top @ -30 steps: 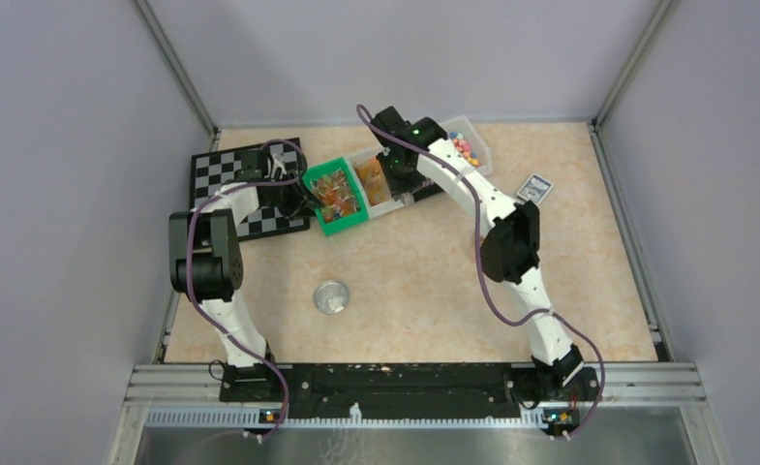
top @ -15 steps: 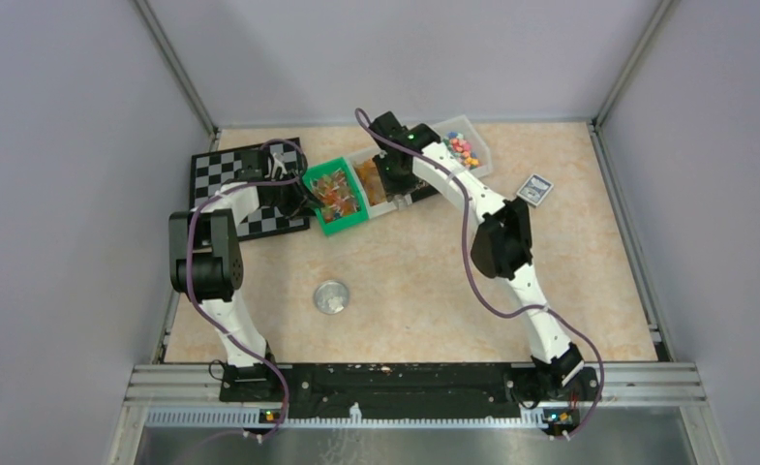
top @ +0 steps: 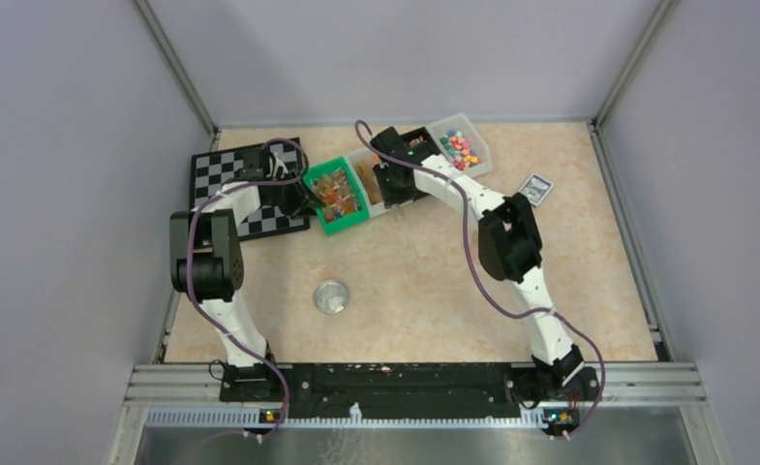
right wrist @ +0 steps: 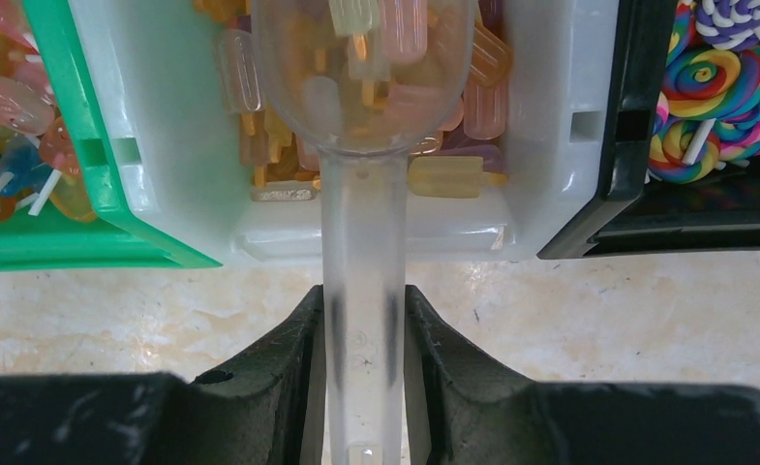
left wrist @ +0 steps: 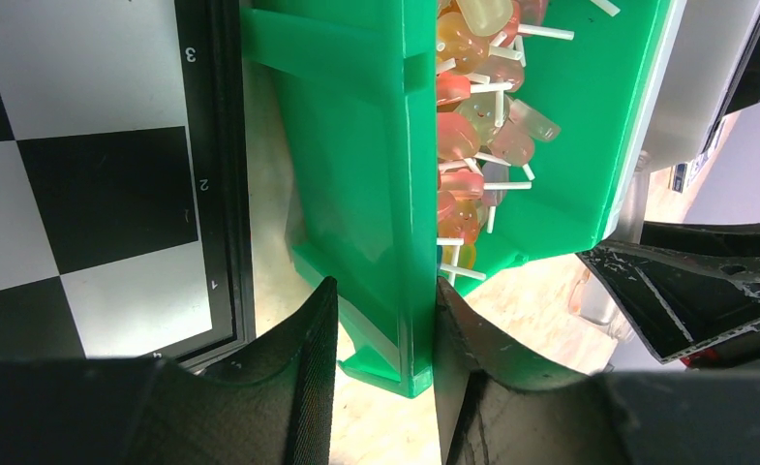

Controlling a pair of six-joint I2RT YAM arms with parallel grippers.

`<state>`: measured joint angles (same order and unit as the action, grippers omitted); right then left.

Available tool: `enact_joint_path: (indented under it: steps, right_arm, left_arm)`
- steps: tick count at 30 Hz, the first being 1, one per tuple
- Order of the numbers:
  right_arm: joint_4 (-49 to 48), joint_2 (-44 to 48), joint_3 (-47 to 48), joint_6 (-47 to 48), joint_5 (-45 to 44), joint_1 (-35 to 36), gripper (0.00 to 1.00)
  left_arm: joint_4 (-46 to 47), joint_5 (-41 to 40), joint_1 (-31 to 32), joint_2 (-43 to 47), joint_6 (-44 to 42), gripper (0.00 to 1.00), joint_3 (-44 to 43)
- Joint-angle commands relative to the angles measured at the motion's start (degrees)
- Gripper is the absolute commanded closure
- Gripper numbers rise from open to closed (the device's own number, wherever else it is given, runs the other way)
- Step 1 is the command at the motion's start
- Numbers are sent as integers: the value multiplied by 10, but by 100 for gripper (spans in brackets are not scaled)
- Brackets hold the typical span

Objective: Pack the candies
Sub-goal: Scoop the fake candies from the storage box.

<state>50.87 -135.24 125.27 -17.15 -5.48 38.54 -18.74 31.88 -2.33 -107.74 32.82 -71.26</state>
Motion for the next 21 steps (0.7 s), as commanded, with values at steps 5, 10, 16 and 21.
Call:
enact_joint_path:
  steps: [5,10,16,21]
  right_arm:
    - [-170,98,-145,-6,-5,-5,100]
    - [-201,142,-187,0,-7,-6,100]
    - [-245,193,-251,16,-12,-5,100]
    - [-250,224,-265,17,-10,-5,100]
  left_arm:
    - [-8,9,7,-1,-6,59,-6]
    - [-8,11,7,-1,-6,59,-8]
    - [-8,16,7,3,-11,59,-10]
    - [-7,16,7,5,-10,59,-9]
